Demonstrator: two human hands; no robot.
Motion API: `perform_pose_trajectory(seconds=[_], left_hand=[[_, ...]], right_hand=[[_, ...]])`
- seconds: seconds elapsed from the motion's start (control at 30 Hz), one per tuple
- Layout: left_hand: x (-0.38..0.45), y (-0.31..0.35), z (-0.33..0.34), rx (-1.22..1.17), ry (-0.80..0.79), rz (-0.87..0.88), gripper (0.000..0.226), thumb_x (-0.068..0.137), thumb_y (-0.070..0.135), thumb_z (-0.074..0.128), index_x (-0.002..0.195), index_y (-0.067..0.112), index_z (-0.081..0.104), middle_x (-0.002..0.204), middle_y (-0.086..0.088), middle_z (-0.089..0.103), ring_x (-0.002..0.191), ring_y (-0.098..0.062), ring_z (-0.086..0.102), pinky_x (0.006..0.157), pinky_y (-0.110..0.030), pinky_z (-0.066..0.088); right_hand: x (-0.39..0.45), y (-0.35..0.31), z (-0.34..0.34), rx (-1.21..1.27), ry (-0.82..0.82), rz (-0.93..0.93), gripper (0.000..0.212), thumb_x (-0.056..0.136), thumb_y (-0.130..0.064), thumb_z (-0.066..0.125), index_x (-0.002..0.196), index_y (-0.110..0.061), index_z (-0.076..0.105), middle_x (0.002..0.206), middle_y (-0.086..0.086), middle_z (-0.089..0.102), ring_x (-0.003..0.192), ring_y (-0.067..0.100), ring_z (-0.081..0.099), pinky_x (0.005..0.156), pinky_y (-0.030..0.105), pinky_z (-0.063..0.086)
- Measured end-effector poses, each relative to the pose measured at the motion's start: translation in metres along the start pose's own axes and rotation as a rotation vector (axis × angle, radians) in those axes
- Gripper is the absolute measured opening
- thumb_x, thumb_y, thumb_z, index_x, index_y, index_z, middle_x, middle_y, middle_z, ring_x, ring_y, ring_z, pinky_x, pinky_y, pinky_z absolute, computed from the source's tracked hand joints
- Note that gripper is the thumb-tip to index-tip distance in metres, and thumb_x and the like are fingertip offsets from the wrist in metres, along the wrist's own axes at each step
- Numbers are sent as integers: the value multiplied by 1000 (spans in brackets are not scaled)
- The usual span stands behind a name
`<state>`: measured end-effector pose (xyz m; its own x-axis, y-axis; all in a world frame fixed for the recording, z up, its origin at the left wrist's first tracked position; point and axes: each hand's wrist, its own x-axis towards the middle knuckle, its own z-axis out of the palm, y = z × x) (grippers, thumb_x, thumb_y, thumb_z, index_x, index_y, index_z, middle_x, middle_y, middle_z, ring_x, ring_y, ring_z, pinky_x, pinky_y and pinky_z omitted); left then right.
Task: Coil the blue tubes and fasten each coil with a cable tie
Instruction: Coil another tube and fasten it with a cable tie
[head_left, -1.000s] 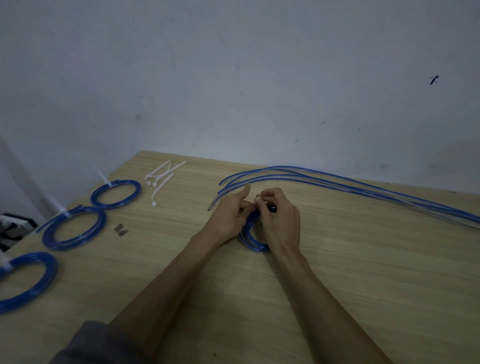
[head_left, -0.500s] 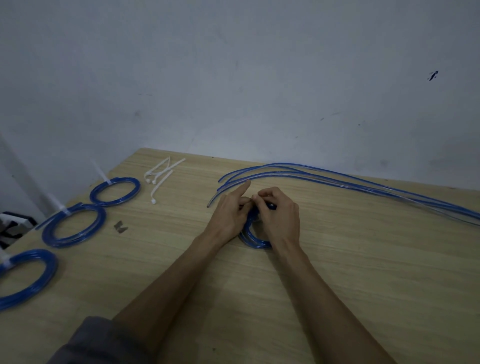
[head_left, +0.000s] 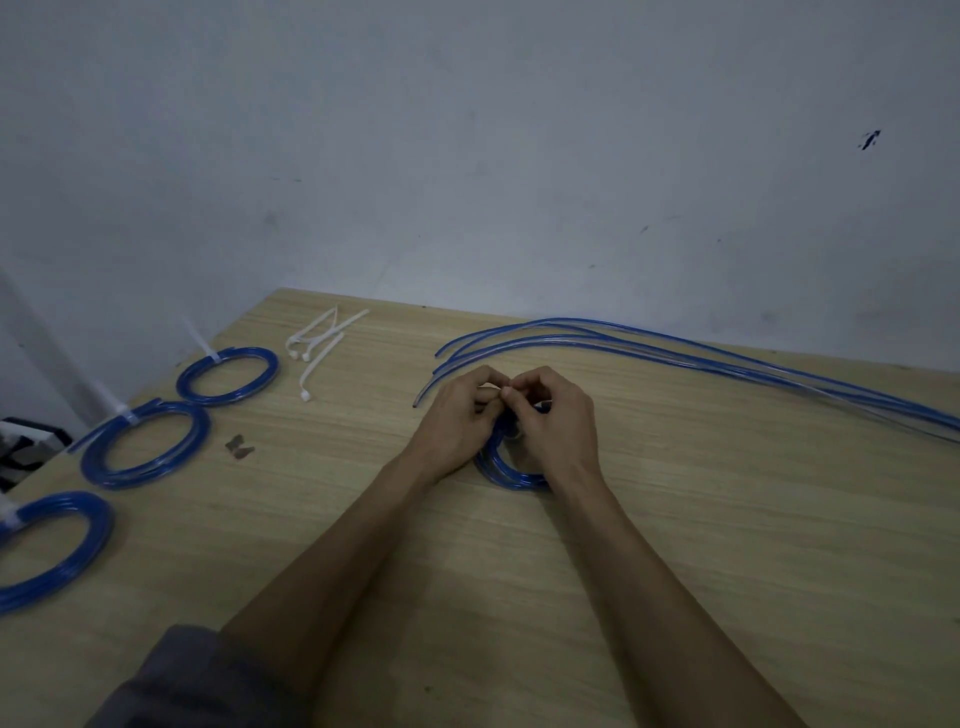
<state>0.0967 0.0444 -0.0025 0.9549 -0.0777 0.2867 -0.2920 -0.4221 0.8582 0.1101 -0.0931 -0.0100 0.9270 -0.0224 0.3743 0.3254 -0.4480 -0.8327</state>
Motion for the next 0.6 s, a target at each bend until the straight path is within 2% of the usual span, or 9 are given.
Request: perform_pose_trajectory(seconds=[0.2,0.3,0.47,0.6], left_hand=[[-2,6,0,-62,-4,-67,17,99,15,52,109,17,65,99,2,75,94,-6,71,85,-24,56],[-5,3,7,-70,0,-74,14,102,15,51,109,15,63,100,2,74,95,-8,70,84,-23,54],[-9,15,37,76,239,-80,20,107,16,39,104,14,59,89,6,62,83,-11,58,72,-26,40],[-6,18,40,40,274,-106,20,103,14,43,105,17,62,94,5,69,88,-11,64,78,-35,51]], right_hand=[[1,0,-2,27,35,19,3,84,-26,74,84,-26,71,79,-12,71,78,7,67,75,40,57],[1,-2,-4,46,48,25,4,84,-21,75,83,-24,73,77,-11,71,77,5,67,75,36,57],[1,-5,-6,136,84,56,6,84,-15,75,79,-17,75,73,-9,72,72,5,67,75,32,57],[0,-5,-9,225,103,79,10,87,-15,74,78,-17,76,73,-7,73,74,7,69,74,29,57]])
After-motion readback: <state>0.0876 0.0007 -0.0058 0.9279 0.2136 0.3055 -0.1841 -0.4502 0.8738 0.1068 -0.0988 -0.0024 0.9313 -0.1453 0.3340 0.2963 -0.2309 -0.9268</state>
